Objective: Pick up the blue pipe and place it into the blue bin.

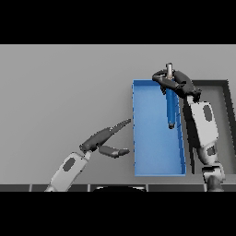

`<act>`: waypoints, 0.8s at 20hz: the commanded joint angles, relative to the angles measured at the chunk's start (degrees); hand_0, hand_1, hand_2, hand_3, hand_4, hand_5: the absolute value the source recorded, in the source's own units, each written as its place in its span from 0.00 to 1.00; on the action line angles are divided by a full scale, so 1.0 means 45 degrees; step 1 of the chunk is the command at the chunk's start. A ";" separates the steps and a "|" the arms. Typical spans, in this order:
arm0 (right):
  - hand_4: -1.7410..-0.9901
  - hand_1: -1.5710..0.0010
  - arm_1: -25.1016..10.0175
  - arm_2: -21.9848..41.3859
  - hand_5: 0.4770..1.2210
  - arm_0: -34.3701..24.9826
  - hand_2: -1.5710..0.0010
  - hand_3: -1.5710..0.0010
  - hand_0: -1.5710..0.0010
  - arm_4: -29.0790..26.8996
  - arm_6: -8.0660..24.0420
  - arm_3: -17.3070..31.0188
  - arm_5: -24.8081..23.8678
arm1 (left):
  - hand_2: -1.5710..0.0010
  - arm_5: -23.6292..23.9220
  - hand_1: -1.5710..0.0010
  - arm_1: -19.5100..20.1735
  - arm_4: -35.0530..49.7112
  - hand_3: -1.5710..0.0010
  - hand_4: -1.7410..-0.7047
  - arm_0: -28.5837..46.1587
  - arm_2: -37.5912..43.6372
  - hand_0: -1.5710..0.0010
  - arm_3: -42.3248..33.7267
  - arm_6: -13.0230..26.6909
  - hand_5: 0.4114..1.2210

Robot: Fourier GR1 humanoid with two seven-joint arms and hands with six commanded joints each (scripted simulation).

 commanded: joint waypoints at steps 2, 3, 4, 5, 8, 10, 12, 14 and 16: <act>0.13 0.00 -0.0593 0.1215 1.00 0.0406 0.00 0.57 0.00 -0.0808 0.0002 0.0167 -0.0452 | 1.00 0.0019 1.00 -0.0070 -0.0047 1.00 0.83 0.0017 -0.0035 1.00 0.0117 -0.0181 0.08; 0.11 0.00 -0.1041 0.1954 1.00 0.0426 0.00 0.61 0.00 -0.1257 0.0002 0.0363 -0.0767 | 1.00 -0.0017 1.00 0.0001 0.0019 1.00 0.83 -0.0105 0.0058 1.00 0.0076 -0.0146 0.09; 0.17 0.00 -0.1343 0.2736 0.97 0.0433 0.00 0.49 0.00 -0.1755 0.0002 0.0563 -0.1123 | 1.00 0.0017 1.00 -0.0076 0.0027 1.00 0.83 -0.0116 0.0045 1.00 0.0121 -0.0105 0.09; 0.22 0.04 -0.1714 0.3757 0.96 0.0279 0.07 0.39 0.00 -0.2481 0.0001 0.0913 -0.1699 | 1.00 -0.0014 1.00 -0.0059 -0.0023 1.00 0.83 -0.0157 0.0019 1.00 0.0185 0.0020 0.09; 0.47 0.51 -0.2846 0.6801 0.86 -0.0490 0.53 0.69 0.49 -0.5665 0.0003 0.1872 -0.2607 | 1.00 0.0039 1.00 -0.0151 0.0032 1.00 0.83 -0.0308 0.0115 1.00 0.0277 0.0122 0.10; 0.59 0.68 -0.3271 0.8050 0.91 -0.0858 0.70 0.80 0.67 -0.6720 0.0004 0.1703 -0.2182 | 1.00 -0.0026 1.00 -0.0115 -0.0048 1.00 0.83 -0.0261 0.0062 1.00 0.0448 -0.0179 0.11; 0.68 0.80 -0.3880 0.8913 0.78 -0.1036 0.81 0.87 0.79 -0.6718 0.0005 0.1190 -0.1725 | 1.00 -0.0010 1.00 -0.0130 -0.0016 1.00 0.83 -0.0268 0.0082 1.00 0.0427 -0.0245 0.10; 0.75 0.87 -0.4039 0.9418 0.68 -0.1161 0.88 0.92 0.87 -0.5948 -0.0123 0.0908 -0.1455 | 1.00 0.0011 1.00 -0.0036 -0.0032 1.00 0.83 -0.0274 0.0105 1.00 0.0249 -0.0181 0.10; 0.79 0.92 -0.4084 0.9659 0.59 -0.1271 0.92 0.95 0.91 -0.5501 -0.0167 0.0811 -0.1513 | 1.00 -0.0010 1.00 -0.0113 0.0042 1.00 0.83 -0.0320 0.0110 1.00 0.0302 -0.0037 0.09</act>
